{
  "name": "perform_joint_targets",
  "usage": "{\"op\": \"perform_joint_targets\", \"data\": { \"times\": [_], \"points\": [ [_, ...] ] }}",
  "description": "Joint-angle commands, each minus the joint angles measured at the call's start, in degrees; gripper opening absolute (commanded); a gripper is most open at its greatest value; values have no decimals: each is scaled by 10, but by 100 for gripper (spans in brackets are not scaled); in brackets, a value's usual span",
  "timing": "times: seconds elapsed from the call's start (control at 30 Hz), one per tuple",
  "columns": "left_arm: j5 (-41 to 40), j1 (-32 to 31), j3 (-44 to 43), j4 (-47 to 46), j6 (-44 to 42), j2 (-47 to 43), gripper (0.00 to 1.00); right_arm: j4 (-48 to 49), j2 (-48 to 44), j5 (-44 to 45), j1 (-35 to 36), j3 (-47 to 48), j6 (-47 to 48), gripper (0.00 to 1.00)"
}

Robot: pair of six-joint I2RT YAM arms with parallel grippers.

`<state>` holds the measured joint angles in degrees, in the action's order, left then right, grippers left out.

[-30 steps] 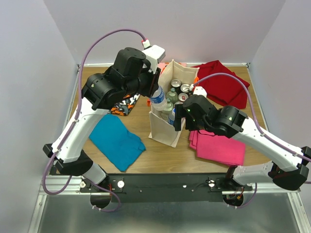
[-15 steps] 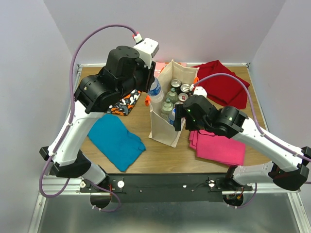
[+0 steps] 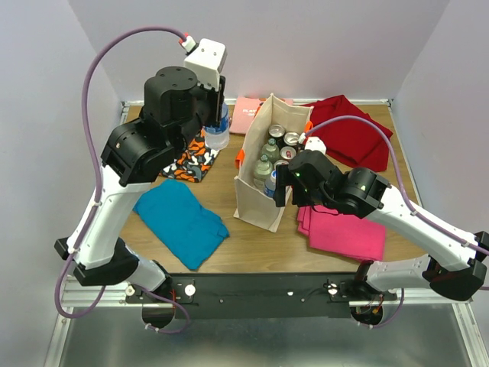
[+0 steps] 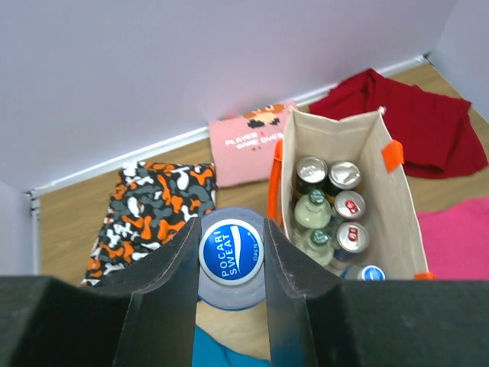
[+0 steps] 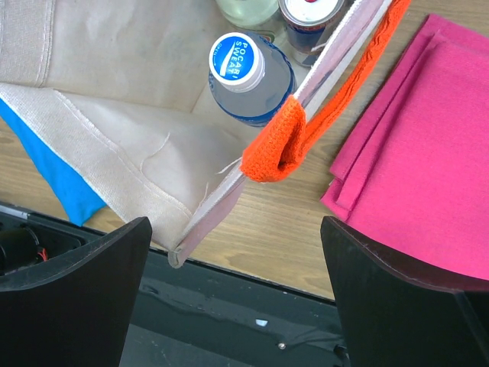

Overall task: Take the beverage out of the canvas bag
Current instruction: Take out the drink from the canvas bag, then place the drink at the center of the board.

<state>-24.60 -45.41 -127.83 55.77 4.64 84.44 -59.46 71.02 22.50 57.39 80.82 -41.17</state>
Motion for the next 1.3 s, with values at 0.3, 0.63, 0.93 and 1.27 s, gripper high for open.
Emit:
{"op": "perform_joint_targets", "data": {
  "times": [0.3,0.63,0.93,1.27],
  "points": [
    [75,122,39,-123,-3,23,0,-29,9,11,5,18,-4,100],
    [182,174,106,-225,25,94,0,-58,32,12,5,63,-8,100],
    [199,204,104,-273,56,178,0,-85,49,18,5,96,-15,100],
    [220,220,169,-360,58,238,0,-111,79,29,5,138,-17,100]
  ]
}}
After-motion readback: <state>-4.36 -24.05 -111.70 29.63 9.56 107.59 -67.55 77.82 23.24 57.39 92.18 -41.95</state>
